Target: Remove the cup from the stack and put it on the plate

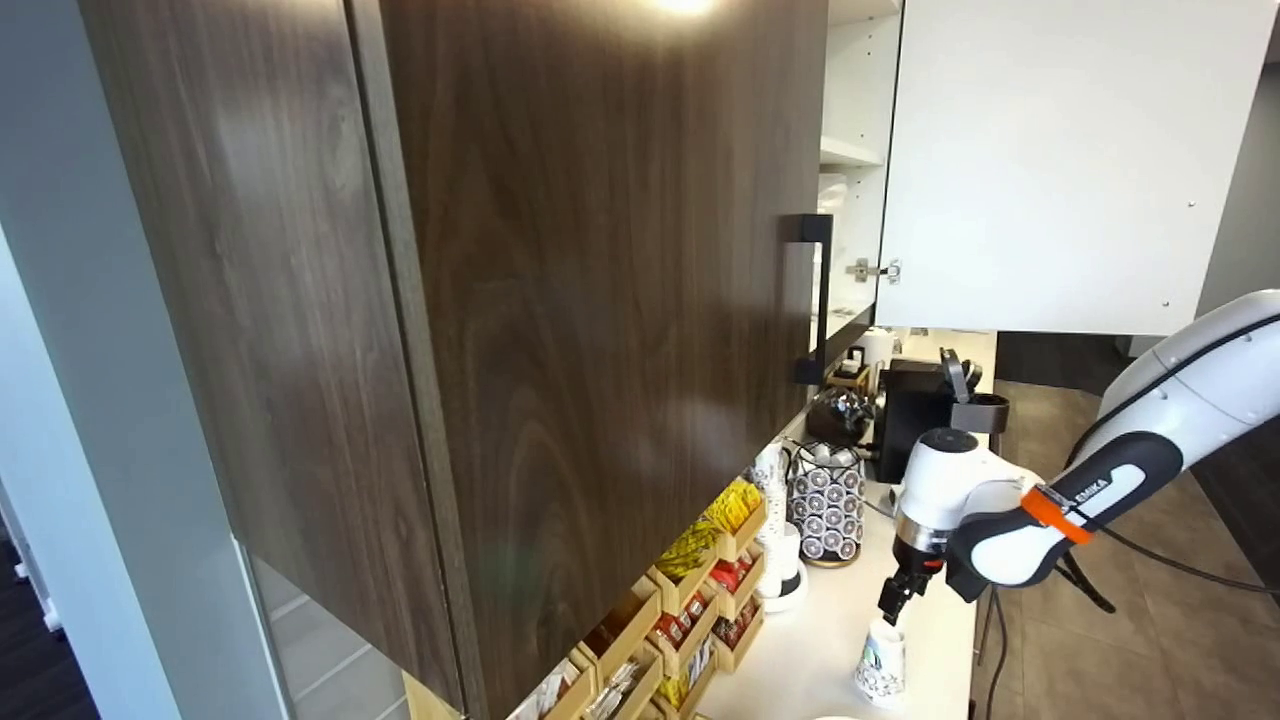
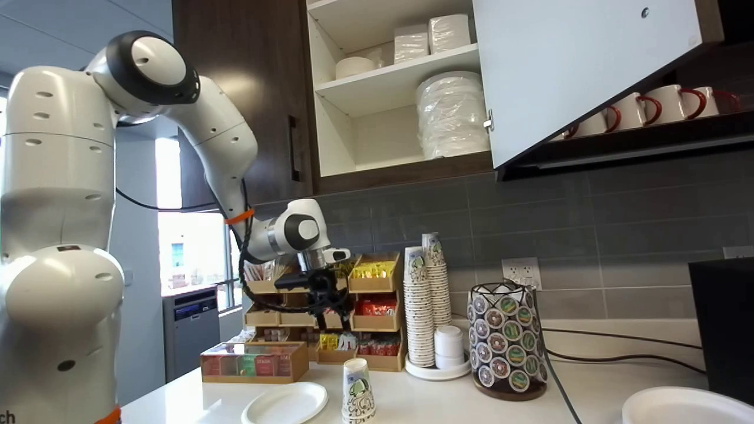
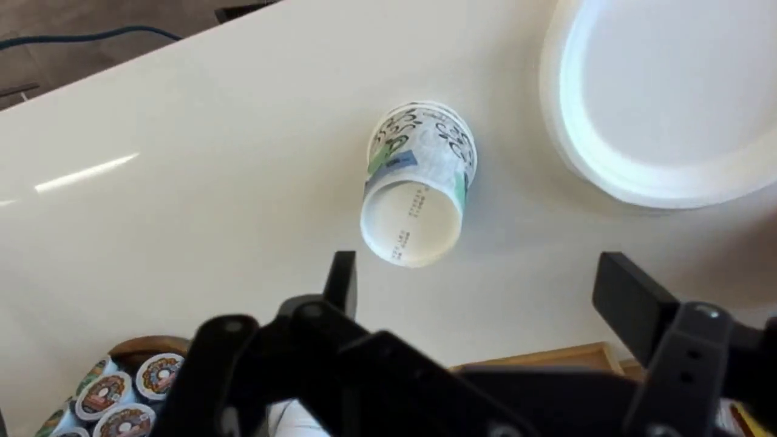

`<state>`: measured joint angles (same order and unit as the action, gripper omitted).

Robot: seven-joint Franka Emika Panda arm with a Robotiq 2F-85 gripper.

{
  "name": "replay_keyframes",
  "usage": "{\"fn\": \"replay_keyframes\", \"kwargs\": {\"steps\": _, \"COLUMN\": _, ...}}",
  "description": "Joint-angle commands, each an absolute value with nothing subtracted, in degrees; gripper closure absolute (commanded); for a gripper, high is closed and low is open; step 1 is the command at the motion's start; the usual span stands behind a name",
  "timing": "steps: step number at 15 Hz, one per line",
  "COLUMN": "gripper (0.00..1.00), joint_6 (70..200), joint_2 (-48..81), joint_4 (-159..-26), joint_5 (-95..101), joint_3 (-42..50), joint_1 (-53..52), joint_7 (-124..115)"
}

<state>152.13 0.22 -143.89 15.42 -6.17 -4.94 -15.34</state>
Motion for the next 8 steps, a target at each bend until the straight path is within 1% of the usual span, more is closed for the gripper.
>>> {"fn": "replay_keyframes", "kwargs": {"steps": 1, "gripper": 0.0, "joint_6": 152.22, "joint_2": 6.31, "joint_4": -141.12, "joint_5": 20.9, "joint_3": -5.31, "joint_1": -5.39, "joint_7": -21.2}}
{"fn": "replay_keyframes", "kwargs": {"steps": 8, "gripper": 0.0, "joint_6": 152.53, "joint_2": 14.4, "joint_4": -135.36, "joint_5": 15.94, "joint_3": -3.6, "joint_1": -6.05, "joint_7": -17.56}}
